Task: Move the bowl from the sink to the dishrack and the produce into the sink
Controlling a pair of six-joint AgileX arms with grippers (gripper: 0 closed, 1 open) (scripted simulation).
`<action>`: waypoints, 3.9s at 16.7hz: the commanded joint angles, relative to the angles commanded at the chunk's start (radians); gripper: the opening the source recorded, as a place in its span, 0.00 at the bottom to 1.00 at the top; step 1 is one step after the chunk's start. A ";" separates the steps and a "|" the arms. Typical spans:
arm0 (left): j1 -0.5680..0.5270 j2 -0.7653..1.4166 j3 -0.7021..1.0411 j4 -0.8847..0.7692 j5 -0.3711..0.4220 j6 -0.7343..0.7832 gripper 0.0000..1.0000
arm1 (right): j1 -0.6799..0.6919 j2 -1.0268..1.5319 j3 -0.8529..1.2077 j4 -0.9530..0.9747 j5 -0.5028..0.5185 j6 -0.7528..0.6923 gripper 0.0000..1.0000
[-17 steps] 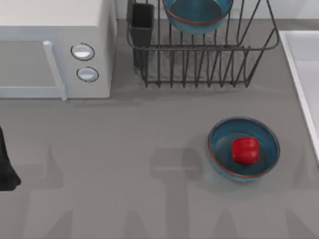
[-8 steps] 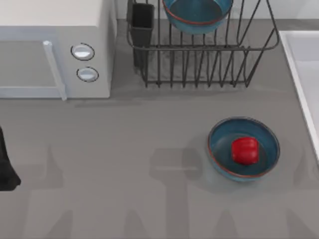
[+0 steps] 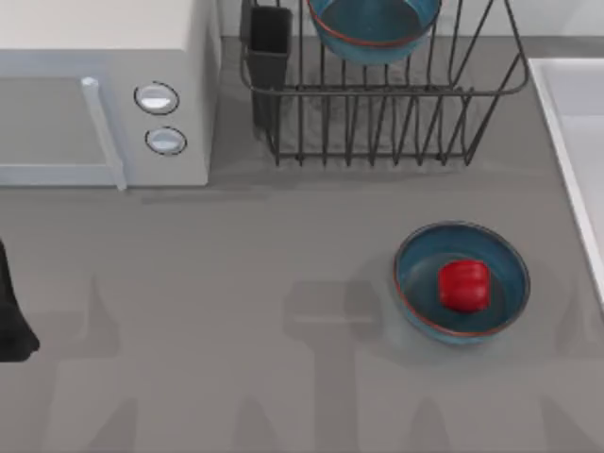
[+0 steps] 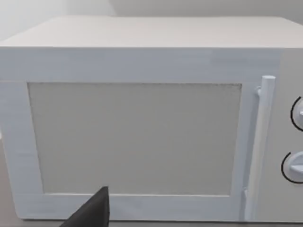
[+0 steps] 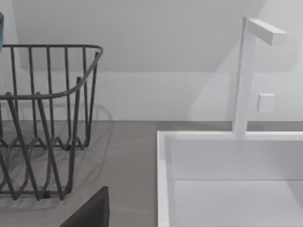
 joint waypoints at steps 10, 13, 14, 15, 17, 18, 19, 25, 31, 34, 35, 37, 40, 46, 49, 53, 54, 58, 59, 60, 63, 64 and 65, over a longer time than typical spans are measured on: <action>0.000 0.000 0.000 0.000 0.000 0.000 1.00 | 0.139 0.567 0.481 -0.353 0.001 0.141 1.00; 0.000 0.000 0.000 0.000 0.000 0.000 1.00 | 0.207 0.890 0.709 -0.531 -0.002 0.213 1.00; 0.000 0.000 0.000 0.000 0.000 0.000 1.00 | 0.230 1.001 0.785 -0.592 -0.003 0.238 1.00; 0.000 0.000 0.000 0.000 0.000 0.000 1.00 | 0.252 1.109 0.860 -0.652 -0.005 0.262 1.00; 0.000 0.000 0.000 0.000 0.000 0.000 1.00 | 0.295 1.309 1.005 -0.767 -0.008 0.308 1.00; 0.000 0.000 0.000 0.000 0.000 0.000 1.00 | 0.316 1.400 1.075 -0.821 -0.009 0.330 1.00; 0.000 0.000 0.000 0.000 0.000 0.000 1.00 | 0.335 1.484 1.142 -0.873 -0.009 0.350 1.00; 0.000 0.000 0.000 0.000 0.000 0.000 1.00 | 0.426 1.871 1.464 -1.099 -0.004 0.442 1.00; 0.000 0.000 0.000 0.000 0.000 0.000 1.00 | 0.449 1.966 1.549 -1.154 0.001 0.465 1.00; 0.000 0.000 0.000 0.000 0.000 0.000 1.00 | 0.444 1.964 1.546 -1.151 0.000 0.464 1.00; 0.000 0.000 0.000 0.000 0.000 0.000 1.00 | 0.444 1.965 1.544 -1.148 0.000 0.465 1.00; 0.000 0.000 0.000 0.000 0.000 0.000 1.00 | 0.444 1.981 1.516 -1.113 0.001 0.465 1.00; 0.000 0.000 0.000 0.000 0.000 0.000 1.00 | 0.448 2.026 1.444 -0.984 0.001 0.465 1.00; 0.000 0.000 0.000 0.000 0.000 0.000 1.00 | 0.451 2.109 1.318 -0.779 0.002 0.470 1.00; 0.000 0.000 0.000 0.000 0.000 0.000 1.00 | 0.451 2.110 1.318 -0.779 0.002 0.470 1.00; 0.000 0.000 0.000 0.000 0.000 0.000 1.00 | 0.451 2.110 1.318 -0.779 0.002 0.470 0.70; 0.000 0.000 0.000 0.000 0.000 0.000 1.00 | 0.451 2.110 1.318 -0.779 0.002 0.470 0.62; 0.000 0.000 0.000 0.000 0.000 0.000 1.00 | 0.451 2.110 1.318 -0.779 0.002 0.470 0.32; 0.000 0.000 0.000 0.000 0.000 0.000 1.00 | 0.451 2.110 1.318 -0.779 0.002 0.470 0.25; 0.000 0.000 0.000 0.000 0.000 0.000 1.00 | 0.451 2.110 1.318 -0.779 0.002 0.470 0.17; 0.000 0.000 0.000 0.000 0.000 0.000 1.00 | 0.451 2.110 1.318 -0.779 0.002 0.470 0.00; 0.000 0.000 0.000 0.000 0.000 0.000 1.00 | 0.451 2.110 1.318 -0.779 0.002 0.470 0.00; 0.000 0.000 0.000 0.000 0.000 0.000 1.00 | 0.451 2.110 1.318 -0.779 0.002 0.470 0.00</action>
